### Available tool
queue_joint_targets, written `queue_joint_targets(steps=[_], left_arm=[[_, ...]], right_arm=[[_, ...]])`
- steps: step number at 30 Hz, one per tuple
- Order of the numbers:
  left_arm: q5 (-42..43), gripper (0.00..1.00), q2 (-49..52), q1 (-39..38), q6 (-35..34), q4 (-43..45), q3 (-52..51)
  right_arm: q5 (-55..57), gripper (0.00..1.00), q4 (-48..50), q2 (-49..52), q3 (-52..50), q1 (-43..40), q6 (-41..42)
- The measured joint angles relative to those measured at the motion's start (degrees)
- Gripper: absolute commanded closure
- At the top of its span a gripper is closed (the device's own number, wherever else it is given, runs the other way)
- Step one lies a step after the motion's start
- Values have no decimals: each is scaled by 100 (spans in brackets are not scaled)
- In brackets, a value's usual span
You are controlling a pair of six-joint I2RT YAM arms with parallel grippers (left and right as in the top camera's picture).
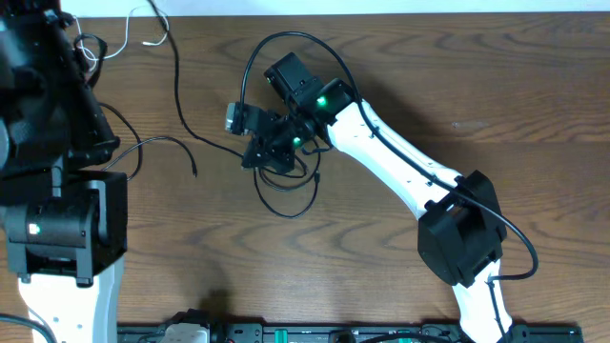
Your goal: Untangle cables
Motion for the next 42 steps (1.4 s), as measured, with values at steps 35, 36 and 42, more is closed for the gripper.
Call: queue_joint_targets(steps=[35,36,42], left_arm=[[2081,56,852,0,1421,-4701,42],[2168,56,855,0,1508,-4776,42],[2396,55,857,0,1926,-5110,42]], right_arm=[[9,99,872,-2699,0,-1528,3974],[109,99,918,-2767,0,-1602,4024],[354,99,1005,-3045,0,-1976,4227]])
